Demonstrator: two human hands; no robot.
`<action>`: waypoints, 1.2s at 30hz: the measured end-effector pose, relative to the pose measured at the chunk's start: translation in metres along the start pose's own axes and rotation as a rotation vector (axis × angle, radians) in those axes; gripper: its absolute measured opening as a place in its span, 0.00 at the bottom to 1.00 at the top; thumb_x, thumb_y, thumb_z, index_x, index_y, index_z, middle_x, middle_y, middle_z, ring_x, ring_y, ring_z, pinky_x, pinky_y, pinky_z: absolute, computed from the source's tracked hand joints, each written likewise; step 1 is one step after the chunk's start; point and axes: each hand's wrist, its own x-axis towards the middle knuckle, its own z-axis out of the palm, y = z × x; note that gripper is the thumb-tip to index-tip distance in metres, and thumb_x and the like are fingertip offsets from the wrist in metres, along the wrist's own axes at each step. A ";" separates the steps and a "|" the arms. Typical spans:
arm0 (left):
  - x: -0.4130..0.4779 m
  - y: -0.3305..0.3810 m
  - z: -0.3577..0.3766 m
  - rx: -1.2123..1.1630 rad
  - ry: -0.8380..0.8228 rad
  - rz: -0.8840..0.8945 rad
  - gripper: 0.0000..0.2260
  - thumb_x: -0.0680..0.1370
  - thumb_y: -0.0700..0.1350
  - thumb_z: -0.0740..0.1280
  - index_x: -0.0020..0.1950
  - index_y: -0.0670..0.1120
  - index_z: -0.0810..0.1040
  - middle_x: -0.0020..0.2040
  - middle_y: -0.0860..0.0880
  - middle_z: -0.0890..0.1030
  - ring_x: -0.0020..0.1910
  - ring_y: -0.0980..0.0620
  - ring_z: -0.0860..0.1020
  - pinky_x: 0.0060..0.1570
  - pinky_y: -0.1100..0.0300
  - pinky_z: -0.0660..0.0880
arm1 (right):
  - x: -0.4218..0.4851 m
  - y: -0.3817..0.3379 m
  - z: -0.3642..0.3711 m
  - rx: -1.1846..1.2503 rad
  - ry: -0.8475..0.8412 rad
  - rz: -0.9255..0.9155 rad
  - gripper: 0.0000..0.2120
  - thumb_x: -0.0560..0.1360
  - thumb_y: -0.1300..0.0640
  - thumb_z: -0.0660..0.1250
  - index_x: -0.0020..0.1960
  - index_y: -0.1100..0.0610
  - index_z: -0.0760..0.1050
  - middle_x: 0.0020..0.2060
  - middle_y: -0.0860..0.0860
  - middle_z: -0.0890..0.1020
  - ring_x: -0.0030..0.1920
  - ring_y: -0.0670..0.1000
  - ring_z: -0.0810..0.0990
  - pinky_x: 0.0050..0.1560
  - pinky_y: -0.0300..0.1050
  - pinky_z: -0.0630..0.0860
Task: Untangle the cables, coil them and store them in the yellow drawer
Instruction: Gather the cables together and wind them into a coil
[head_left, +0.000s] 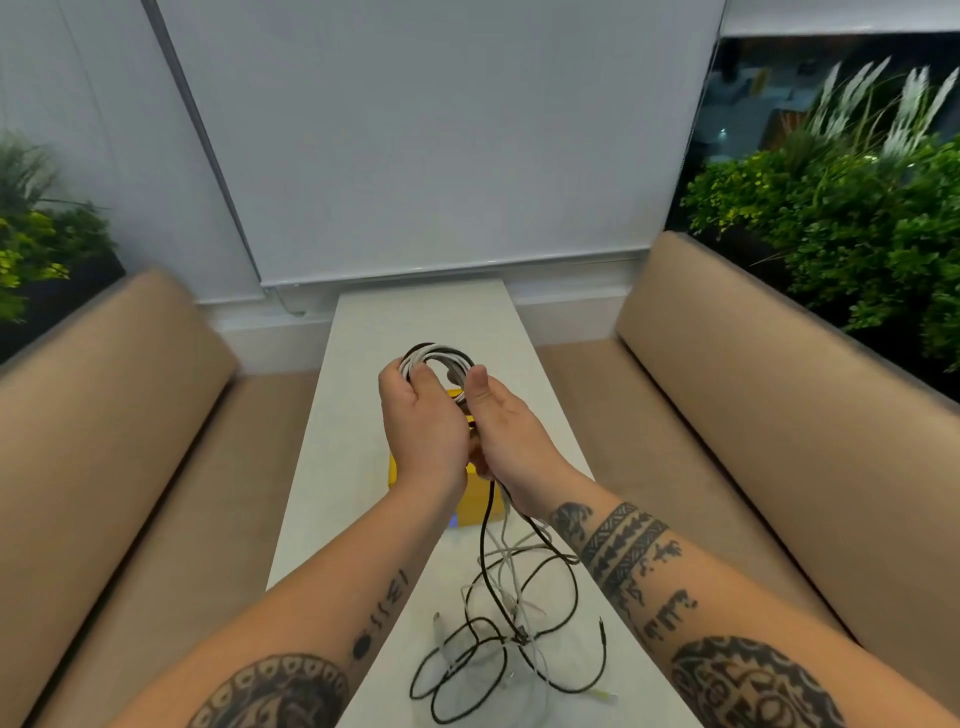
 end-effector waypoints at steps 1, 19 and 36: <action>0.000 0.000 0.001 -0.015 -0.011 -0.010 0.11 0.81 0.50 0.55 0.59 0.50 0.73 0.49 0.50 0.79 0.51 0.45 0.79 0.54 0.39 0.77 | 0.002 -0.001 0.000 -0.006 0.003 -0.006 0.20 0.84 0.42 0.52 0.62 0.53 0.75 0.39 0.47 0.78 0.23 0.39 0.72 0.24 0.33 0.67; 0.041 0.021 -0.044 0.152 -0.833 -0.425 0.08 0.80 0.36 0.65 0.57 0.35 0.76 0.47 0.39 0.77 0.48 0.41 0.79 0.58 0.43 0.79 | 0.018 -0.019 -0.040 -1.284 -0.083 -0.278 0.15 0.84 0.44 0.51 0.60 0.52 0.71 0.47 0.55 0.81 0.43 0.58 0.75 0.39 0.49 0.64; 0.036 0.026 -0.045 0.499 -0.436 0.074 0.14 0.83 0.53 0.60 0.49 0.45 0.78 0.47 0.45 0.78 0.40 0.50 0.79 0.29 0.63 0.78 | 0.018 -0.005 -0.064 -0.944 -0.033 -0.408 0.16 0.83 0.50 0.61 0.70 0.48 0.68 0.57 0.44 0.69 0.46 0.35 0.72 0.47 0.39 0.67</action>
